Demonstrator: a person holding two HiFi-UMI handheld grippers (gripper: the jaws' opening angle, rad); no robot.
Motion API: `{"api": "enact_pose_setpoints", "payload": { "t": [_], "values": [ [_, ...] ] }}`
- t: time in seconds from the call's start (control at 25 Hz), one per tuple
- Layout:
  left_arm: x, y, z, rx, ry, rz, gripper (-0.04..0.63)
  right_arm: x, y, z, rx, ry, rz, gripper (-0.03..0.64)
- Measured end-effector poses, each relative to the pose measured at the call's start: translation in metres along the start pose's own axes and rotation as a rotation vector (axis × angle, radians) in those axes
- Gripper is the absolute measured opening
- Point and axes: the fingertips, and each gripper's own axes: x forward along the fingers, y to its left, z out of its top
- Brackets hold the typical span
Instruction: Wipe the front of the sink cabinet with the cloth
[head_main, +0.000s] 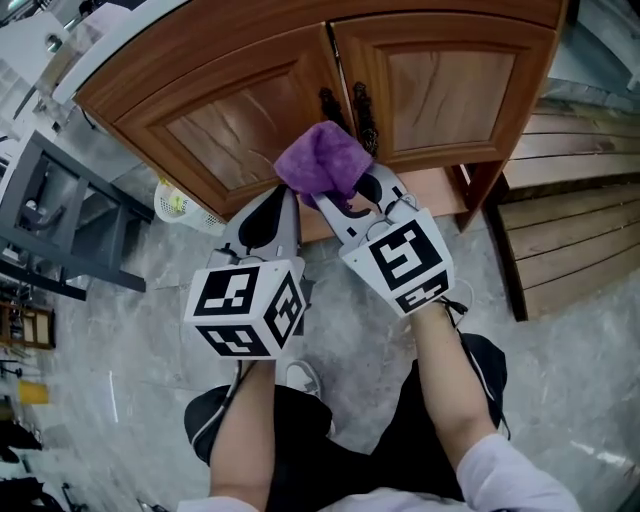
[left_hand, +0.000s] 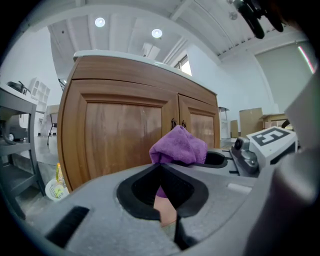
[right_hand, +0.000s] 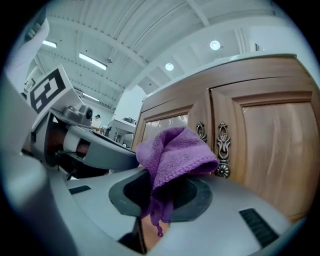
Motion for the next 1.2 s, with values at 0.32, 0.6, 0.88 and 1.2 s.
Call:
{"api": "enact_pose_setpoints", "payload": {
  "t": [0.32,0.6,0.88,1.2],
  "values": [
    [0.031,-0.049,0.013,-0.003,-0.028,-0.107,0.005,-0.044,-0.048,-0.012,-0.007,0.051,-0.08,0.072],
    [0.062,-0.104,0.016,-0.001,-0.038,-0.223,0.005,-0.086,-0.104,-0.025,0.01,0.08,-0.215,0.072],
    [0.087,-0.159,0.008,0.035,-0.029,-0.342,0.005,-0.124,-0.153,-0.053,0.027,0.149,-0.38,0.072],
    [0.098,-0.2,0.004,0.045,-0.032,-0.454,0.005,-0.177,-0.201,-0.072,0.05,0.192,-0.607,0.072]
  ]
}}
